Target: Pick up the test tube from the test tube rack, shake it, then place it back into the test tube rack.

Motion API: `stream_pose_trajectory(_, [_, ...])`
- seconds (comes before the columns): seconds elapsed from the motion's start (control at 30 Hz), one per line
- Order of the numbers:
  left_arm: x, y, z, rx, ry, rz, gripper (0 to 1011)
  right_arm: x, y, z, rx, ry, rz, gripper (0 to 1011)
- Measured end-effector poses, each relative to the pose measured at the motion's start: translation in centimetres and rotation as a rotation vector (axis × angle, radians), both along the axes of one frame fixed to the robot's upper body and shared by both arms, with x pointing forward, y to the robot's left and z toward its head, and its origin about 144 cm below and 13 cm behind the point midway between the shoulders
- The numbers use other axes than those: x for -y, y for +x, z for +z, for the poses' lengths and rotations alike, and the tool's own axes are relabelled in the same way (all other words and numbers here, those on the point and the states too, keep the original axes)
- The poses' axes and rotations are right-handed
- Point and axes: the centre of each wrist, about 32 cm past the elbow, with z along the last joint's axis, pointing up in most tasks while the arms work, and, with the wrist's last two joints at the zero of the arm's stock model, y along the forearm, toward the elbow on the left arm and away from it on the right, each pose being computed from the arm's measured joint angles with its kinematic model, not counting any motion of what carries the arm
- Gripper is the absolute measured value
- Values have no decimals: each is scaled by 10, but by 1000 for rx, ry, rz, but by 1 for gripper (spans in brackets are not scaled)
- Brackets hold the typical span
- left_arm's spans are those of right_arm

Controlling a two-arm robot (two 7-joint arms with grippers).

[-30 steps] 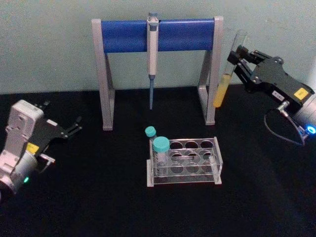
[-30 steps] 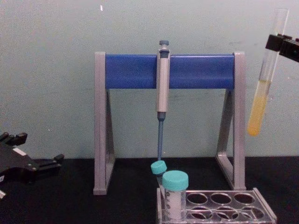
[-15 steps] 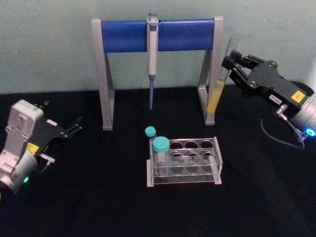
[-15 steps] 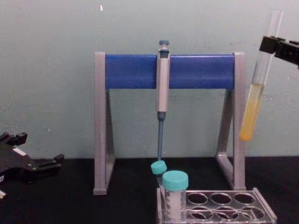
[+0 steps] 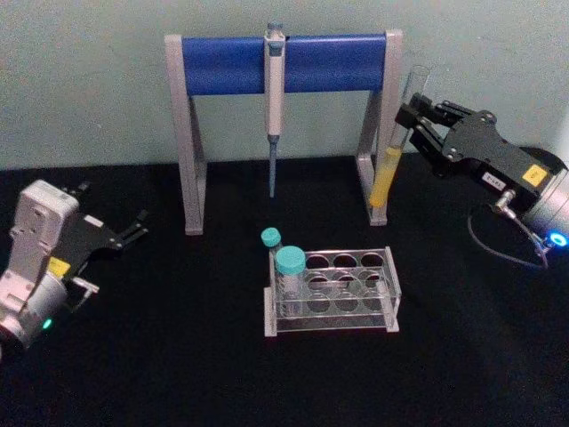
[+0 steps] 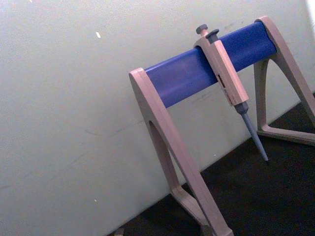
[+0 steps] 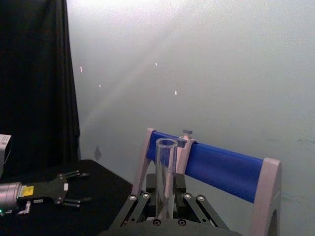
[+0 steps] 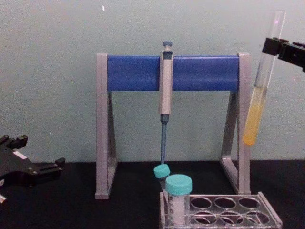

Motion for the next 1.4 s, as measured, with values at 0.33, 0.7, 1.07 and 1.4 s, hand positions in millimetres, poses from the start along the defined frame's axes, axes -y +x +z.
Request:
stream_pose_trajectory(0.33, [0,0,0,0,0,0,1002,-1,0,1,0,-8,13,220])
stream_pose_trajectory(0.7, [0,0,0,0,0,0,1001,-2,-1,0,-3,-12,22,220])
stream_pose_trajectory(1.07, [0,0,0,0,0,0,1001,-2,-1,-3,-6,-16,33,220])
stream_pose_trajectory(1.4, [0,0,0,0,0,0,1002,-4,-1,-9,-22,-28,50,220])
